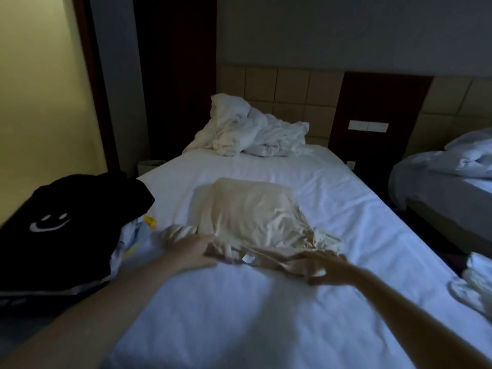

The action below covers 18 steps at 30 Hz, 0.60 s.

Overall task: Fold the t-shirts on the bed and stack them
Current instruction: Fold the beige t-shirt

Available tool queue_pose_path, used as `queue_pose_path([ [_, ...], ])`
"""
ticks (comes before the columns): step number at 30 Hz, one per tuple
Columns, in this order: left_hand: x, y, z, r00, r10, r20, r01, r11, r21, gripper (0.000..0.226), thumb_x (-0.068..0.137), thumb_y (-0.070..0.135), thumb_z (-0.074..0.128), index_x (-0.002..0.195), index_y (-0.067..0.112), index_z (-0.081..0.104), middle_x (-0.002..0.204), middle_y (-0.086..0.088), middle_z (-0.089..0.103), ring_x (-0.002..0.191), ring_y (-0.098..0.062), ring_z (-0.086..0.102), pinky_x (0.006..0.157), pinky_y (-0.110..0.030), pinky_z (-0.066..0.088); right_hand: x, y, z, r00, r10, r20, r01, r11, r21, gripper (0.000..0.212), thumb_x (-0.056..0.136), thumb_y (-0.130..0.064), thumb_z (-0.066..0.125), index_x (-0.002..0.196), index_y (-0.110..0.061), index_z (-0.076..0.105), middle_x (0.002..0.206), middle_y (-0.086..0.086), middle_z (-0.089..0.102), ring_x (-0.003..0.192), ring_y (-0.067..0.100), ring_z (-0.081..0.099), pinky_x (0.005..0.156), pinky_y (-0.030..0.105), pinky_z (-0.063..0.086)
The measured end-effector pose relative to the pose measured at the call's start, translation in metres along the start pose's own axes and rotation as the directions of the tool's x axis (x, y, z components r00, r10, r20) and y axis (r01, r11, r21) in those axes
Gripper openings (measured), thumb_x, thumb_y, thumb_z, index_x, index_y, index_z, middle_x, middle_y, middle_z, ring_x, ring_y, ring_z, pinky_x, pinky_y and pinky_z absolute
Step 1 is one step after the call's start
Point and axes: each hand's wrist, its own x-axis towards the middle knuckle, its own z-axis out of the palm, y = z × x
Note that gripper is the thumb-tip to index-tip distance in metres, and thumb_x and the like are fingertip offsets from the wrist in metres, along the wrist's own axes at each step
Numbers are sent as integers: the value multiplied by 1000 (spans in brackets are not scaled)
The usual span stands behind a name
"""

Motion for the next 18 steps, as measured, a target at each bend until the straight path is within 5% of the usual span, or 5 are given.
queue_pose_path([
  [5, -14, 2, 48, 913, 35, -407, -119, 976, -183, 37, 83, 41, 48, 83, 14, 73, 83, -3, 69, 72, -23, 69, 66, -23, 46, -2, -20, 26, 949, 99, -300, -76, 993, 88, 48, 84, -41, 30, 127, -36, 52, 136, -8, 46, 128, 21, 40, 98, 36, 26],
  [8, -13, 5, 29, 783, 102, -614, -176, 982, -62, 30, 85, 27, 44, 72, 16, 69, 66, -4, 66, 61, -25, 63, 60, -27, 36, -5, -20, 14, 802, 71, -593, 47, 982, 181, 32, 80, -26, 38, 88, -18, 68, 101, 2, 69, 100, 26, 62, 84, 37, 38],
  [10, -15, 6, 8, 697, 108, -709, -155, 988, -2, 24, 87, 27, 43, 80, 18, 64, 63, -7, 65, 57, -28, 60, 58, -31, 40, -10, -12, 5, 706, 85, -703, 114, 966, 232, 31, 82, -22, 42, 83, -10, 70, 89, 11, 72, 87, 33, 66, 79, 39, 45],
  [14, -26, 7, -4, 751, 147, -644, -178, 984, 16, 38, 95, 49, 30, 103, 28, 60, 71, -11, 70, 58, -29, 66, 48, -26, 49, -34, 2, 1, 725, 58, -686, 147, 960, 237, 45, 91, -25, 33, 112, -4, 66, 116, 14, 66, 111, 31, 60, 103, 42, 30],
  [18, -35, 9, 7, 930, 293, -221, -283, 956, 76, 57, 86, 71, 29, 114, 32, 60, 105, 7, 68, 92, -16, 66, 66, -24, 46, -52, 8, 19, 816, 94, -570, 56, 969, 239, 68, 81, -37, 18, 119, -3, 61, 118, 15, 65, 106, 33, 62, 105, 46, 32],
])
